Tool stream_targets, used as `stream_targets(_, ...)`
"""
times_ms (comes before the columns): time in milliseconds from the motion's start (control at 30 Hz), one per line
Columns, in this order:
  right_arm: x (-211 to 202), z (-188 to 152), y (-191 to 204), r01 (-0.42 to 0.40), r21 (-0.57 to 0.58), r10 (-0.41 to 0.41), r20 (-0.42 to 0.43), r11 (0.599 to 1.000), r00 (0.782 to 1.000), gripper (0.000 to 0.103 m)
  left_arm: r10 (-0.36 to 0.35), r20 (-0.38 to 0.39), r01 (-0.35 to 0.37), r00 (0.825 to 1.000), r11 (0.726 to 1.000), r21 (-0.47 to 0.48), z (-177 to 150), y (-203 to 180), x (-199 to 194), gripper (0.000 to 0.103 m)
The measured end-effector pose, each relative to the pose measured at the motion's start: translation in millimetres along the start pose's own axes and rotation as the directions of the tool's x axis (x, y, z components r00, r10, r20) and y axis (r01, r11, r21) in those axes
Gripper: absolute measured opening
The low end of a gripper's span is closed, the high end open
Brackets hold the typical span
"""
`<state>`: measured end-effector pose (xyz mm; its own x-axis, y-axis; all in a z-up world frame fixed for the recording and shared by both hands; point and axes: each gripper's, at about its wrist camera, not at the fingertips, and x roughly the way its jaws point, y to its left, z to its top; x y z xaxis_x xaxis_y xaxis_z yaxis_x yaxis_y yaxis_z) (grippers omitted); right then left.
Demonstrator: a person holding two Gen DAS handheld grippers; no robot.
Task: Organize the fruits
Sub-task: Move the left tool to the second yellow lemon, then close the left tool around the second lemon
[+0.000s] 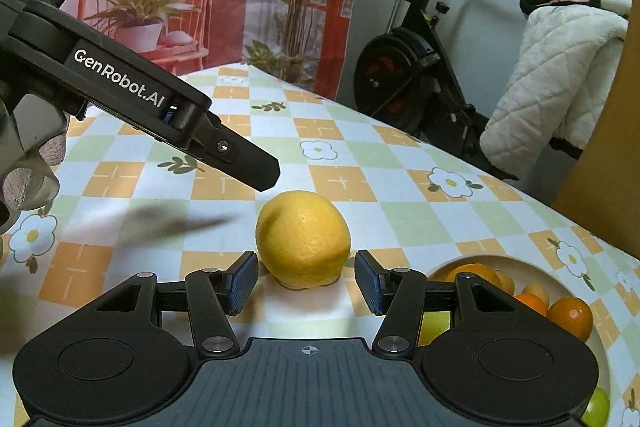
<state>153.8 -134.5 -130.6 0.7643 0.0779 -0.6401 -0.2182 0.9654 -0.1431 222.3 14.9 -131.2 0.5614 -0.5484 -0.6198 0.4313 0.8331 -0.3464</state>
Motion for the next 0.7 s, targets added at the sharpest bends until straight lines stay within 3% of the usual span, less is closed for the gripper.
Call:
stream_targets(367,9,2,1,0.000,-0.005,0.000,-0.004,1.000,1.000,0.050,-0.052,-0.024,0.050,0.998,0.994,-0.098,-2,2,22,0.062)
stream_targets(700,13,-1,-3,0.011,0.039,-0.010,-0.011,0.999,1.000,0.051,-0.118,-0.018,0.111,0.993,0.968,-0.224,-9,10,39,0.069)
